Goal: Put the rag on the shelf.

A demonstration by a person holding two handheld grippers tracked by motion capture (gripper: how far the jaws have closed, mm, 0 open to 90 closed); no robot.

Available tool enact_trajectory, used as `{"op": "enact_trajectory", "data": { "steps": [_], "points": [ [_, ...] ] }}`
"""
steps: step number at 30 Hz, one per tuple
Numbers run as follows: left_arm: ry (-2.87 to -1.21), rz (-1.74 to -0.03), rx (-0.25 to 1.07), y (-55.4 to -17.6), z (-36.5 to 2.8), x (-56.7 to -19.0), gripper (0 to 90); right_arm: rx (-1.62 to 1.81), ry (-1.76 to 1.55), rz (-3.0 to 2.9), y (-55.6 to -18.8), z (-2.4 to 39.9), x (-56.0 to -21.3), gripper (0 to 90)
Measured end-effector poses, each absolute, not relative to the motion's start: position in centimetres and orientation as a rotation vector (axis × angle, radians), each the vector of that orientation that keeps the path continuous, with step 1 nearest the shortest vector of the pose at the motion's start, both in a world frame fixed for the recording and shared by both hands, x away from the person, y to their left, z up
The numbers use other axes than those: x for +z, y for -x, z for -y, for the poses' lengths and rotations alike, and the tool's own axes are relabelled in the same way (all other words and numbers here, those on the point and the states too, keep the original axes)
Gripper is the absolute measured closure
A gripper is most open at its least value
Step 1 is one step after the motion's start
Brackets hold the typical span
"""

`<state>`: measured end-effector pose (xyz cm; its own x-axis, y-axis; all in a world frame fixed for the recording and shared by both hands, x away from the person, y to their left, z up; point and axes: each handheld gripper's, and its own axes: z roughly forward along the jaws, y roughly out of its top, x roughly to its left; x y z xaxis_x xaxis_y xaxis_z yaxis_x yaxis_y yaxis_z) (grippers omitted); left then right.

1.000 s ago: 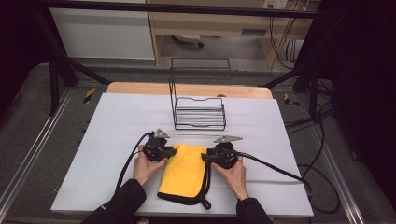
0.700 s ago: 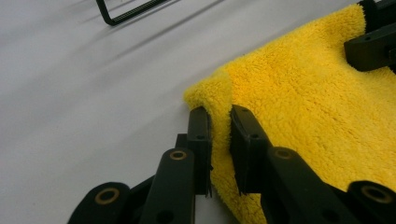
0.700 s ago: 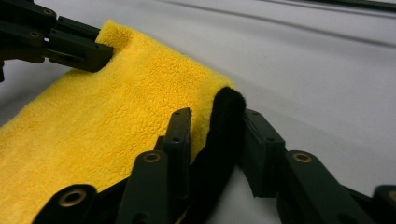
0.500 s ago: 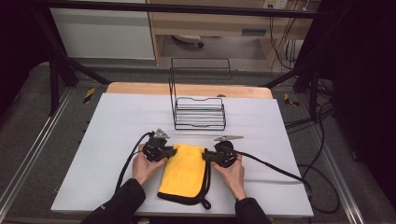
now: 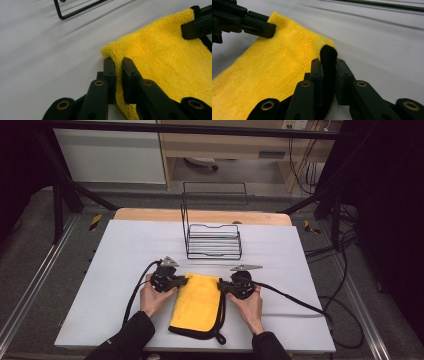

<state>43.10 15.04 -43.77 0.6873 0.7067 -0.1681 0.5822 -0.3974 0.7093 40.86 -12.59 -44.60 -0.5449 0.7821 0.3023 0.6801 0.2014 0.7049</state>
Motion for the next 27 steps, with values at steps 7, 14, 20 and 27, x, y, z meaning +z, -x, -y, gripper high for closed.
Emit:
{"op": "enact_trajectory", "data": {
  "steps": [7,14,20,27],
  "points": [
    [-2.088,-0.944,0.228,-42.3,-15.6,-42.5,82.9,1.341,-1.382,-2.308,-40.3,12.8,-43.8,79.4],
    [-2.067,-0.922,0.25,-41.4,-16.1,-41.7,83.1,1.371,-1.32,-2.297,-39.8,12.7,-43.0,79.5],
    [-2.041,-0.911,0.25,-40.8,-16.7,-40.9,83.2,1.404,-1.265,-2.286,-39.4,12.5,-42.1,79.6],
    [-2.021,-0.893,0.274,-40.2,-16.8,-40.0,83.2,1.422,-1.216,-2.274,-38.9,12.5,-41.0,79.7]
  ]
}}
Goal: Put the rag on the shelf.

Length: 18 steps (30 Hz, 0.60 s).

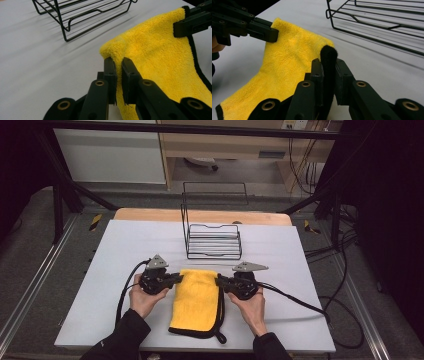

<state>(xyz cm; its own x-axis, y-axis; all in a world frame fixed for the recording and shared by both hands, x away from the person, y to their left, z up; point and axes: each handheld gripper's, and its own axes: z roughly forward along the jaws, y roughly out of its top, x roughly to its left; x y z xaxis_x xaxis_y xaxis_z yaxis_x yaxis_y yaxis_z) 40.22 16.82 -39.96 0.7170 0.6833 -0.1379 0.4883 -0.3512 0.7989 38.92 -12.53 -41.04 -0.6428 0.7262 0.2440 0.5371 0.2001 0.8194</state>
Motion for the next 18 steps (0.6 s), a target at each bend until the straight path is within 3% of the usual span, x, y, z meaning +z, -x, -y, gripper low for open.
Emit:
{"op": "enact_trajectory", "data": {
  "steps": [18],
  "points": [
    [-1.954,-0.846,0.337,-38.7,-17.3,-37.0,83.2,1.488,-1.1,-2.187,-37.8,12.6,-38.3,79.9]
  ]
}}
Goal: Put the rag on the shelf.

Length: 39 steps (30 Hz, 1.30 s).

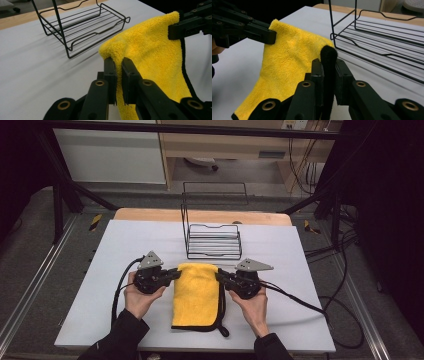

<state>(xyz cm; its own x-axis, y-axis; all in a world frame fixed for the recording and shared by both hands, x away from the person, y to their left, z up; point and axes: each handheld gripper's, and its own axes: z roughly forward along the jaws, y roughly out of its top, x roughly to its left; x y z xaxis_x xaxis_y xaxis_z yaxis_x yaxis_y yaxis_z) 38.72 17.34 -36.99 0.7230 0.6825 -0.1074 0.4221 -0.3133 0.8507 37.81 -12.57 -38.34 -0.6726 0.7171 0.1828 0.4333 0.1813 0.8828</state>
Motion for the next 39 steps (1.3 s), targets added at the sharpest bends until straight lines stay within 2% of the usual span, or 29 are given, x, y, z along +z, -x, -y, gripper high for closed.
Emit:
{"op": "enact_trajectory", "data": {
  "steps": [18,39],
  "points": [
    [-1.878,-0.793,0.404,-37.9,-17.5,-33.8,83.4,1.519,-0.997,-2.086,-36.9,12.7,-34.4,80.5],
    [-1.819,-0.74,0.475,-38.5,-16.5,-31.3,83.5,1.522,-0.939,-1.992,-36.8,13.5,-31.8,80.6]
  ]
}}
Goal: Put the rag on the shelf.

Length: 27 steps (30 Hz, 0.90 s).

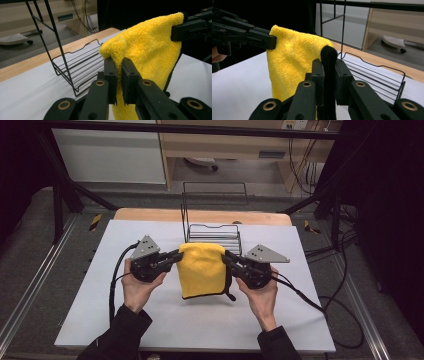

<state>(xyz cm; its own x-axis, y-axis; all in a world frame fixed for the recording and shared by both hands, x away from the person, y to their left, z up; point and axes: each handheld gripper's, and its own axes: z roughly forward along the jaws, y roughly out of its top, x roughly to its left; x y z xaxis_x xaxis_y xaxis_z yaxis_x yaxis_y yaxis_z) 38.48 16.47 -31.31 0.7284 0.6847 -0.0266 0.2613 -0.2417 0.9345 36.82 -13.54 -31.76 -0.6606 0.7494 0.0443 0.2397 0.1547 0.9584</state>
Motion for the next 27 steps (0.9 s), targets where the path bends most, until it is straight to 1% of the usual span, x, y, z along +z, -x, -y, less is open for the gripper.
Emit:
{"op": "enact_trajectory", "data": {
  "steps": [27],
  "points": [
    [-1.662,-0.72,0.539,-39.7,-16.2,-27.9,83.6,1.564,-0.885,-1.842,-37.4,13.5,-28.2,80.7]
  ]
}}
